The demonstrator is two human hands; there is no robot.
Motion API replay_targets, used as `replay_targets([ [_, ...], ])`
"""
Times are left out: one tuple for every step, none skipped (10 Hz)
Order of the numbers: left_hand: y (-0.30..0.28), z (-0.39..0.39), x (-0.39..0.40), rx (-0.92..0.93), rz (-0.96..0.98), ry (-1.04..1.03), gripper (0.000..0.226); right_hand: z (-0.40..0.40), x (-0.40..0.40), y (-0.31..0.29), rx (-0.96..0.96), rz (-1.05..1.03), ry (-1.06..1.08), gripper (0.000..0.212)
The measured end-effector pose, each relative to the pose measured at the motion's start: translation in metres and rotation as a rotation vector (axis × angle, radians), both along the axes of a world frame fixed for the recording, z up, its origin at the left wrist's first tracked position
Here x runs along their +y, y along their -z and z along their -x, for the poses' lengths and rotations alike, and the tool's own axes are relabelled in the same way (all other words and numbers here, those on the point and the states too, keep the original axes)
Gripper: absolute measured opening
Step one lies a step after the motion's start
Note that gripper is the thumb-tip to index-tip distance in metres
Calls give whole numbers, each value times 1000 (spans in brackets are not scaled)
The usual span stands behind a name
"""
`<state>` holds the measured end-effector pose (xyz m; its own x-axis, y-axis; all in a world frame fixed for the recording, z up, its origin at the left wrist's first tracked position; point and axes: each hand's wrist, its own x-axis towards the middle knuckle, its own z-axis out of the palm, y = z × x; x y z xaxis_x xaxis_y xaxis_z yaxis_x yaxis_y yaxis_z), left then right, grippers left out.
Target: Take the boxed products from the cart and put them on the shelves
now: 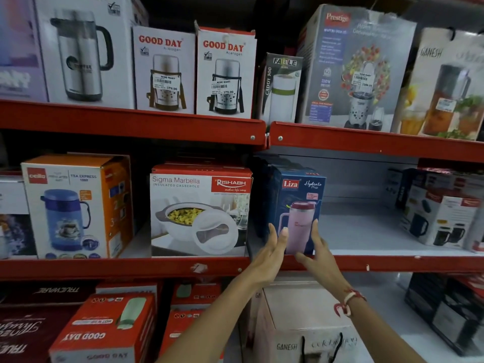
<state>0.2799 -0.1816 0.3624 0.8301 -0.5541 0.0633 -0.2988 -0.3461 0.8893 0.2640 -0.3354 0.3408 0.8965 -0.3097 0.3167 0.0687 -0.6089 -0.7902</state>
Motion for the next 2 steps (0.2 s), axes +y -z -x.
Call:
replay_targets([
  [1, 3, 2, 13, -12, -9, 72, 5, -1, -2, 53, 43, -31, 98],
  [-6, 9, 8, -11, 2, -46, 73, 10, 1, -9, 51, 44, -55, 101],
])
